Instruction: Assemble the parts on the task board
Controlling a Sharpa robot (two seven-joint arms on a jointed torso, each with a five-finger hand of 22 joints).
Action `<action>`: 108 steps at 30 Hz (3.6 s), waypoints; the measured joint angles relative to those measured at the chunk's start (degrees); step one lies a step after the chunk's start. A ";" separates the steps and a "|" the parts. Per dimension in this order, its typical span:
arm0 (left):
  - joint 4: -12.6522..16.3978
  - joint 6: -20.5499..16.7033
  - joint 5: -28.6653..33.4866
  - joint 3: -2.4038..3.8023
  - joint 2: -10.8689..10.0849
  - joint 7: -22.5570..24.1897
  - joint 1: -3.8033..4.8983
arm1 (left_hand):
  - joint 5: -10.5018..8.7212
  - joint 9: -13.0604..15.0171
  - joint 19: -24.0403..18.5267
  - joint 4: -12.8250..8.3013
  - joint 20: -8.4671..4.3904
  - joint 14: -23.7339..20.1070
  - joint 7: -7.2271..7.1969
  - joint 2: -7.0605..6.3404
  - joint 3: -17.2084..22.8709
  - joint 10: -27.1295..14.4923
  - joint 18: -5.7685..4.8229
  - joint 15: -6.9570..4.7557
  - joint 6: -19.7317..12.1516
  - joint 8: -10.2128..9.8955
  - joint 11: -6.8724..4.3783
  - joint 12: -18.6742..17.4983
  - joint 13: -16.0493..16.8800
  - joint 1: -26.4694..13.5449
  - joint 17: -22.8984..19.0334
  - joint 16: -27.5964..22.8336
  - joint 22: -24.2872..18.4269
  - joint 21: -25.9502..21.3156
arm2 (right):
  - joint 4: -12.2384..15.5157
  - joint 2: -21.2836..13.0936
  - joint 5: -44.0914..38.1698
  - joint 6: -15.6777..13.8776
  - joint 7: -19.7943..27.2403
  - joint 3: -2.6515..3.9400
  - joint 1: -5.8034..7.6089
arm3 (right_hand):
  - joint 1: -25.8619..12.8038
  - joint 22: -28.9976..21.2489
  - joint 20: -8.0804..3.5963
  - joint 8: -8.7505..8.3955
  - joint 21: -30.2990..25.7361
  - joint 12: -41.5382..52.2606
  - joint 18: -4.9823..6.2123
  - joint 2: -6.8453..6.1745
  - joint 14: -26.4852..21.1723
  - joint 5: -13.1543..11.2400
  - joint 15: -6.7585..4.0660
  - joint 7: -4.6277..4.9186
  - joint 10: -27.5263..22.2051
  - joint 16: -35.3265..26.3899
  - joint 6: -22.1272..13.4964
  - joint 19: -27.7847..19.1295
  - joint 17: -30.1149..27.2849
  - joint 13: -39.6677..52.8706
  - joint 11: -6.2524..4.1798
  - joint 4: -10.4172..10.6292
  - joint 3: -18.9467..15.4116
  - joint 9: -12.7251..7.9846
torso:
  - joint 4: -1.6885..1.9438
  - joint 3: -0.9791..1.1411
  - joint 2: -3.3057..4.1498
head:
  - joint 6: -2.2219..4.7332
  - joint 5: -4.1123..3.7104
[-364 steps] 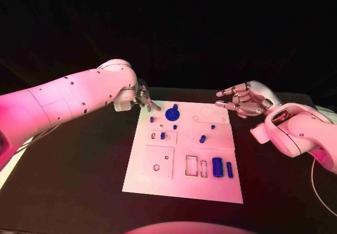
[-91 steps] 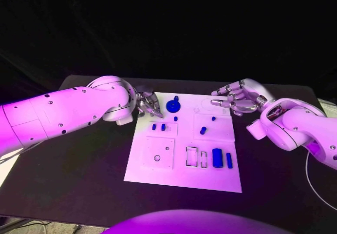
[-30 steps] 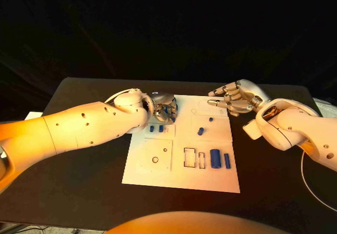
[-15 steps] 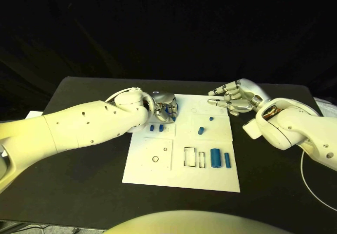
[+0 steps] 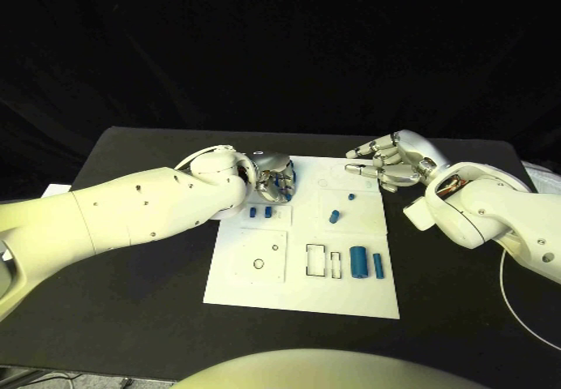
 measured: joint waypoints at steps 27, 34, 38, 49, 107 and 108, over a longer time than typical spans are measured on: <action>5.57 -2.32 15.24 2.71 -9.11 0.06 1.35 | -1.52 0.09 0.00 -0.01 0.00 0.00 0.02 -0.09 -0.01 0.76 0.00 0.00 0.58 -0.01 -0.18 -1.31 -0.06 -1.95 -0.68 0.00 -0.01 0.20 | -0.06 -0.27 0.00 0.00 -0.12 0.00 -0.12 | 0.22 0.00 0.00 0.00 0.00 0.00 0.00 0.22 0.00 0.00 0.00 0.00 0.00 0.00 0.00 0.00 -0.02 0.00 0.00 0.00 0.00 0.00 | 0.18 0.03 -0.10 | 0.73 0.36; 6.03 -2.04 13.46 2.66 -10.11 -0.31 1.39 | -1.52 0.00 0.00 -0.01 0.01 0.00 0.02 0.07 -0.02 0.76 0.01 0.01 0.58 -0.34 -0.18 -1.67 -0.13 -2.52 -0.79 0.00 -0.01 0.23 | -0.09 -0.27 0.00 0.00 -0.13 0.00 -0.24 | 0.22 0.00 0.00 0.00 0.00 0.00 0.00 0.22 0.00 0.00 0.00 0.00 0.00 0.00 0.00 0.00 -0.03 0.00 0.00 0.00 0.00 0.00 | 0.33 0.05 -0.10 | 0.57 0.36; 5.79 -1.60 11.74 2.56 -10.32 -0.44 1.40 | -1.52 -0.06 0.00 -0.01 0.00 0.00 0.02 0.02 -0.02 0.76 0.01 0.01 0.58 -0.36 -0.18 -1.67 -0.13 -2.57 -0.79 0.00 -0.01 0.43 | -0.09 -0.25 0.00 0.00 -0.13 0.00 -0.29 | 0.22 0.00 0.00 0.00 0.00 0.00 0.00 0.22 0.00 0.00 0.00 0.00 0.00 0.00 0.00 0.00 -0.03 0.00 0.00 0.00 0.00 0.00 | 0.29 0.10 -0.10 | 0.54 0.48; 4.87 0.02 9.10 1.99 -9.51 -0.70 1.21 | -1.52 -0.14 0.00 -0.01 0.01 0.00 0.02 -0.17 -0.02 0.75 0.01 0.01 0.57 -0.37 -0.18 -1.67 -0.13 -2.76 -0.78 0.00 -0.02 0.42 | -0.08 -0.07 0.00 0.00 -0.15 0.00 -0.33 | 0.22 0.00 0.00 0.00 0.00 0.00 0.00 0.22 0.00 0.00 0.00 0.00 0.00 0.00 0.00 0.00 -0.03 0.00 0.00 0.00 0.00 0.00 | 0.20 0.11 -0.01 | 0.39 0.43; 2.81 4.07 7.68 1.53 -7.65 -1.94 0.55 | -1.84 -2.96 0.00 -0.50 0.01 0.21 1.45 -1.97 0.47 -1.21 0.01 0.22 -7.42 -3.50 0.94 -4.13 -0.67 -4.55 -1.79 0.00 0.02 0.07 | -0.08 -0.14 0.00 0.02 -0.12 0.00 -0.56 | 0.22 0.00 0.00 0.00 0.00 0.00 0.00 0.22 0.00 -0.01 0.00 0.00 0.00 0.00 0.00 0.00 -0.01 0.04 0.00 0.00 0.00 0.03 | 0.26 0.08 -0.08 | -0.17 0.29; 2.81 4.09 7.67 1.53 -7.65 -1.98 0.55 | -1.84 -2.96 0.00 -0.50 0.01 0.21 1.45 -1.97 0.47 -1.21 0.01 0.22 -7.42 -3.50 0.95 -4.13 -0.67 -4.55 -1.79 0.00 0.02 0.07 | -0.08 -0.14 0.00 0.02 -0.12 0.00 -0.56 | 0.22 0.00 0.00 0.00 0.00 0.00 0.00 0.22 0.00 -0.01 0.00 0.00 0.00 0.00 0.00 0.00 -0.01 0.04 0.00 0.00 0.00 0.03 | 0.26 0.08 -0.08 | -0.17 0.28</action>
